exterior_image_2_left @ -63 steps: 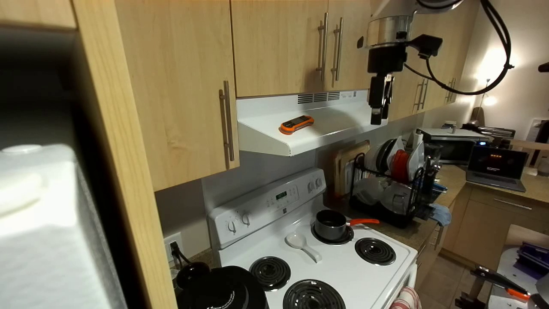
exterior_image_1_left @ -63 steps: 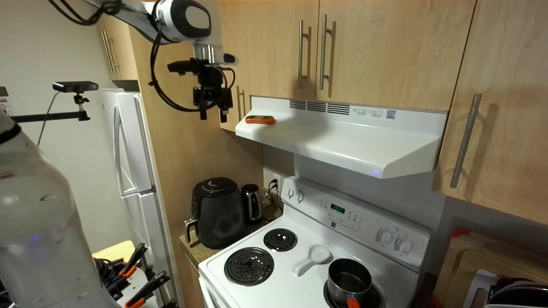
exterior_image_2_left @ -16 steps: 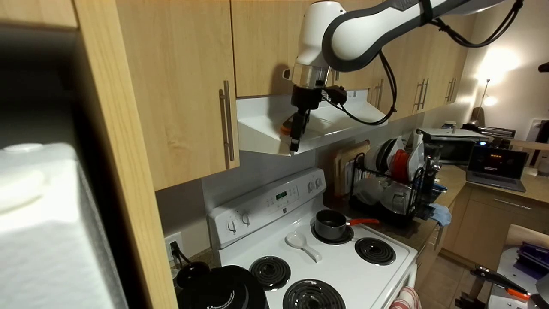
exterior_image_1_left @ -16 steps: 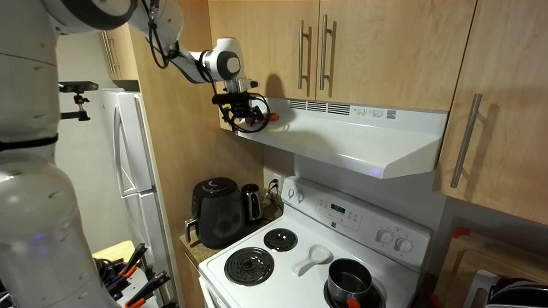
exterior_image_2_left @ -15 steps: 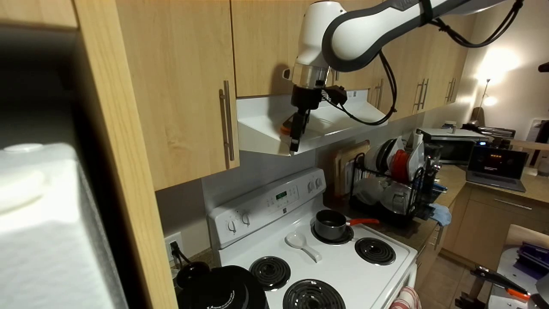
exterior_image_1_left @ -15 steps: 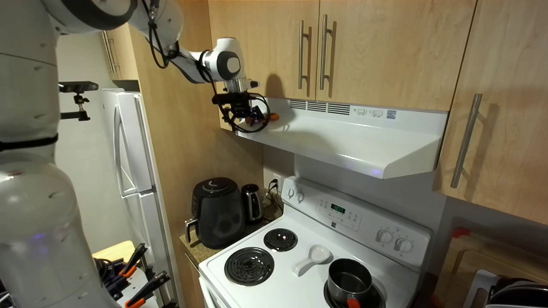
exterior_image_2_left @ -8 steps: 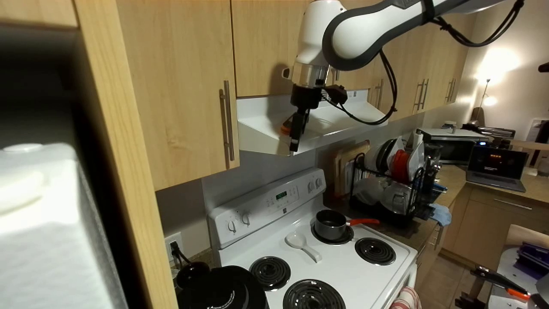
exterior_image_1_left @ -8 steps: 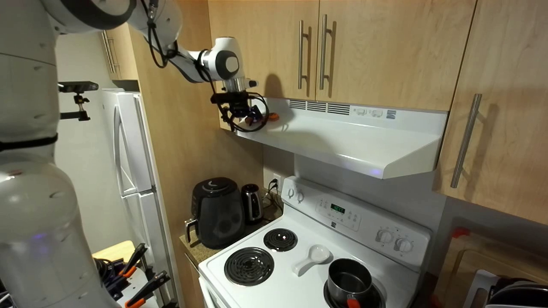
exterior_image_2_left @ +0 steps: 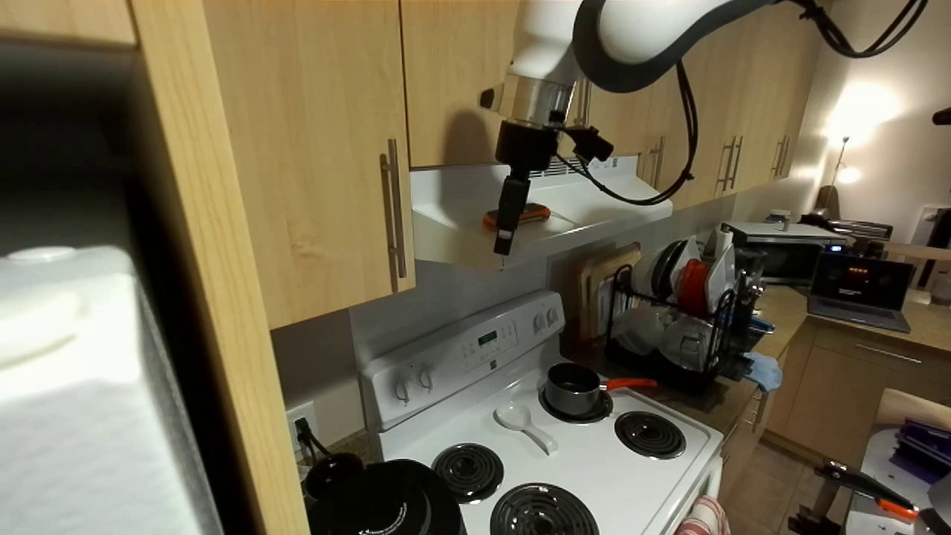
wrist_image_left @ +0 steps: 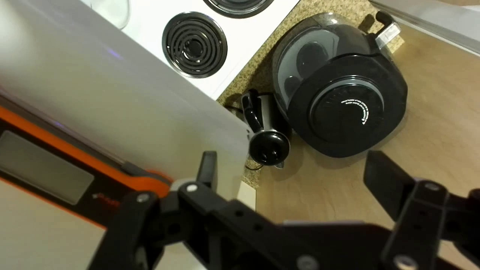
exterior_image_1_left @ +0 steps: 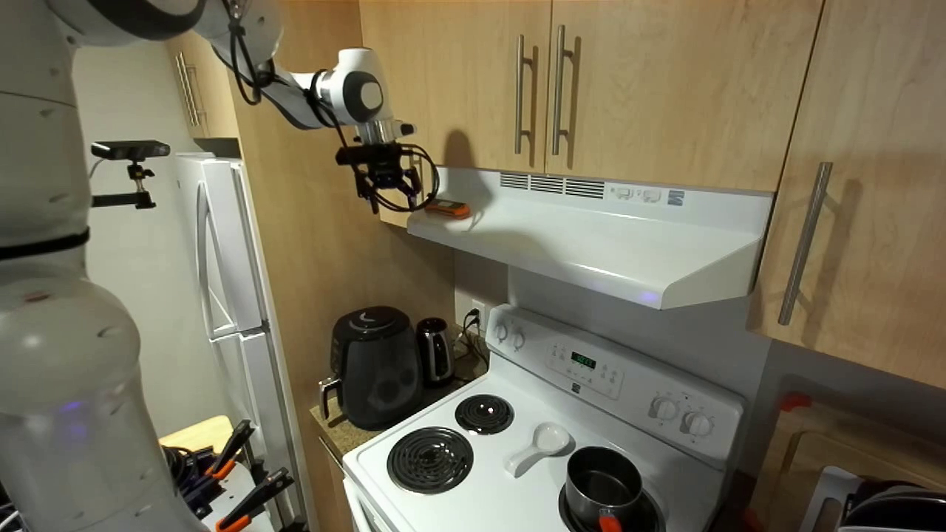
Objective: Open the top left cabinet door
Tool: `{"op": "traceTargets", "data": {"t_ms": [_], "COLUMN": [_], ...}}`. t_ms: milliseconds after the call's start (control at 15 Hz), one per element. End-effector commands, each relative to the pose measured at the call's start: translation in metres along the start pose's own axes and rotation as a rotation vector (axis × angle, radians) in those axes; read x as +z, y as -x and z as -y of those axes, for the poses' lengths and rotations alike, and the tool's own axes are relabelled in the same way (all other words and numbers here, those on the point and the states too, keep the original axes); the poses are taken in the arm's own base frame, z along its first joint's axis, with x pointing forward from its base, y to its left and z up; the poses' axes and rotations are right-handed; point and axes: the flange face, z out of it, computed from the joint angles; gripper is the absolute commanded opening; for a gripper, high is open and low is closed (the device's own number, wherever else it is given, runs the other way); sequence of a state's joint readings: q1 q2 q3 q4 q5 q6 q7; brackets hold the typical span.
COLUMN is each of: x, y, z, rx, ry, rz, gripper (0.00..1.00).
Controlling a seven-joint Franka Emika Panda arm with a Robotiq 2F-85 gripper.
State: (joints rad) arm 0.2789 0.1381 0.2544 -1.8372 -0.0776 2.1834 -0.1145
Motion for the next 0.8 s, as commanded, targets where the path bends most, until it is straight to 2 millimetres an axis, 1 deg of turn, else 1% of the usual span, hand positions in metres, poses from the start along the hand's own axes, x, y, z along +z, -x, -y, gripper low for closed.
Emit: {"op": "traceTargets", "data": {"t_ms": [0,133,267,600,733], "x": [-0.016,-0.017,-0.012,0.006,0.007], "y": [0.016,0.016,0.013,-0.006,-0.014], "z": [0.007,0.006,0.003,-0.013,-0.019], "rx": [-0.023,-0.023,-0.032,-0.08,-0.104], "ry": [0.018,0.033,0.039,0.092,0.128], "rz": [-0.007,-0.023,-0.036,-0.068,-0.082], "gripper": [1.0,1.0,1.0,1.0,1.0]}}
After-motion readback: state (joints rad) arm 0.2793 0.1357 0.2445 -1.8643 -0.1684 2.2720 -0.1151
